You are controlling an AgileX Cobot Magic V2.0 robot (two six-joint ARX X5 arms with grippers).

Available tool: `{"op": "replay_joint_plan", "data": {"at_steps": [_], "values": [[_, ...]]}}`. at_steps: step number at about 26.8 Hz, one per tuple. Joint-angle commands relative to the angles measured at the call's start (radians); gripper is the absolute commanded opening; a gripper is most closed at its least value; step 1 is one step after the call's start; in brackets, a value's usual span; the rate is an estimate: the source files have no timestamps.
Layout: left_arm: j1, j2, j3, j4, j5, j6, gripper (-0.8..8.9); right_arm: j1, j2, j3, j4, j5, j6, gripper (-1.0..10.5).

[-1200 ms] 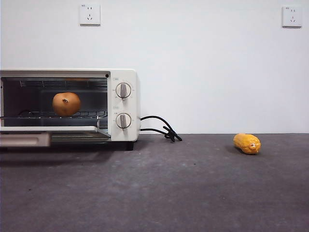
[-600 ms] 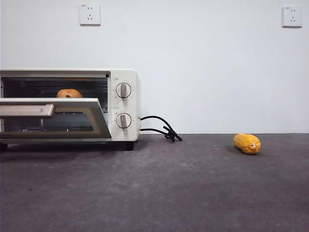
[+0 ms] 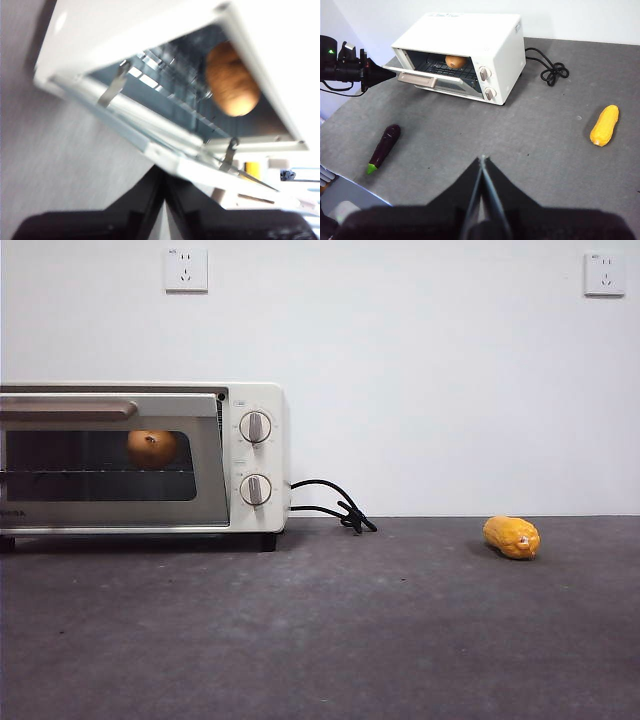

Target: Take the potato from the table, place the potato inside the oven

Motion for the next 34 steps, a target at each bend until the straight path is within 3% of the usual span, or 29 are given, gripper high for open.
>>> {"op": "replay_joint_plan", "data": {"at_steps": [1,7,14,27,31,34], "values": [[-0.014,0.002,0.005,0.048,0.004,-0.05,-0.08,0.002,-0.002,-0.008,-0.023,0.004,0.015,0.0],[-0.042,0.002,0.005,0.163,0.0,-0.11,-0.08,0.002,-0.002,-0.008,-0.023,0.004,0.031,0.0],[-0.069,-0.023,0.005,0.185,0.021,-0.095,-0.08,0.002,-0.002,-0.008,-0.023,0.024,0.025,0.0],[-0.214,-0.304,0.005,0.155,0.019,-0.077,-0.08,0.002,-0.002,-0.008,-0.023,0.116,-0.025,0.0],[-0.325,-0.411,0.005,0.08,-0.046,-0.009,-0.08,0.002,-0.002,-0.008,-0.023,0.12,-0.025,0.0],[-0.422,-0.503,0.005,0.006,-0.171,0.104,-0.08,0.002,-0.002,-0.008,-0.023,0.138,-0.027,0.0]]}}
